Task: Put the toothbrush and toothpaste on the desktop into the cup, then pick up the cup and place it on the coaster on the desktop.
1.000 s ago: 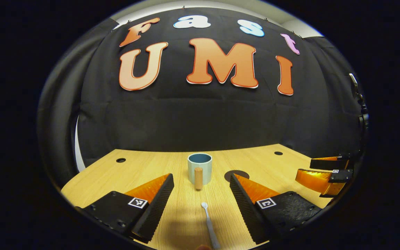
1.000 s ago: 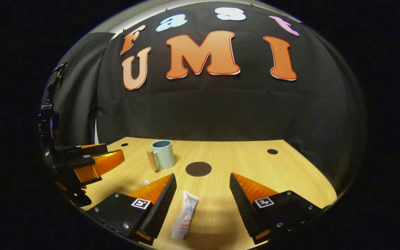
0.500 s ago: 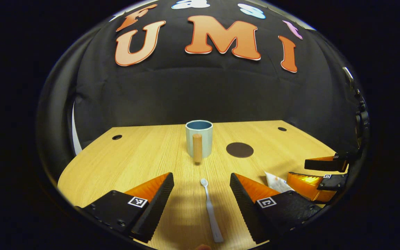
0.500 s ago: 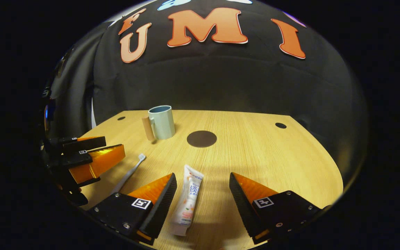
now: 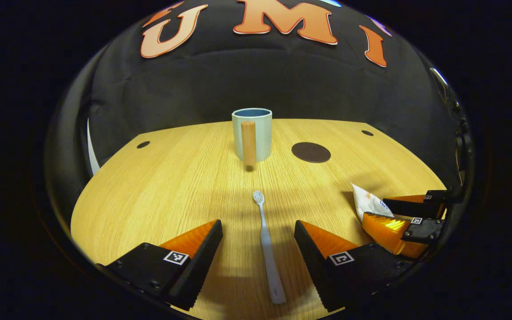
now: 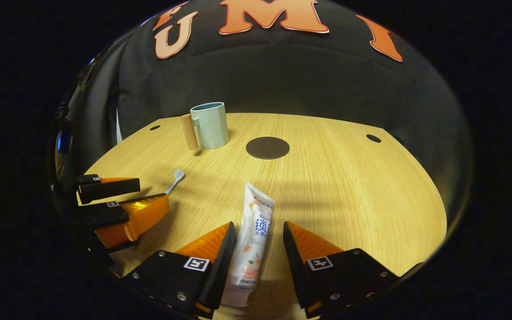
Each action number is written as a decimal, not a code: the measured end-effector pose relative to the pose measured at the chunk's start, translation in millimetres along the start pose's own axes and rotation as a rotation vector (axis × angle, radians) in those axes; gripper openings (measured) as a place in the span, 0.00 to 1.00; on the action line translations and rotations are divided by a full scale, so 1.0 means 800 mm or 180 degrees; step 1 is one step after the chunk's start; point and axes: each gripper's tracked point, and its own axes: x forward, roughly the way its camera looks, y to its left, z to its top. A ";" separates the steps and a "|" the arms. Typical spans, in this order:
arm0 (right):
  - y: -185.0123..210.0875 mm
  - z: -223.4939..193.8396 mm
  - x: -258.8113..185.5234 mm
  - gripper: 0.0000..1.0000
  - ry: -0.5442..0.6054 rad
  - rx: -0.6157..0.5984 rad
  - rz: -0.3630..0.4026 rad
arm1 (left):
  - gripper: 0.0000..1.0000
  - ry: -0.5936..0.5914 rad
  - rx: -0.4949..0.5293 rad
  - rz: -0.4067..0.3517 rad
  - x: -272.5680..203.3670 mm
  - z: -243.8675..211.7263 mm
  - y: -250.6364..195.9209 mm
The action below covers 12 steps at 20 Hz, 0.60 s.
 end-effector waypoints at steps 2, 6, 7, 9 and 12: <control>0.002 0.002 0.004 0.52 -0.0012 -0.0027 -0.0013 | 0.97 0.0090 -0.0013 -0.0029 0.000 -0.011 -0.004; 0.011 0.005 0.002 0.22 -0.0028 0.0039 0.0110 | 0.65 0.0127 -0.0019 -0.0025 0.001 -0.008 -0.011; 0.013 0.006 0.003 0.20 -0.0037 0.0048 0.0134 | 0.56 0.0147 -0.0018 -0.0024 0.001 -0.008 -0.014; 0.014 0.006 0.002 0.16 -0.0040 0.0085 0.0174 | 0.22 0.0163 -0.0016 -0.0036 0.005 -0.007 -0.019; 0.013 0.016 -0.001 0.12 -0.0115 0.0208 0.0215 | 0.07 0.0144 -0.0050 -0.0038 0.005 -0.005 -0.022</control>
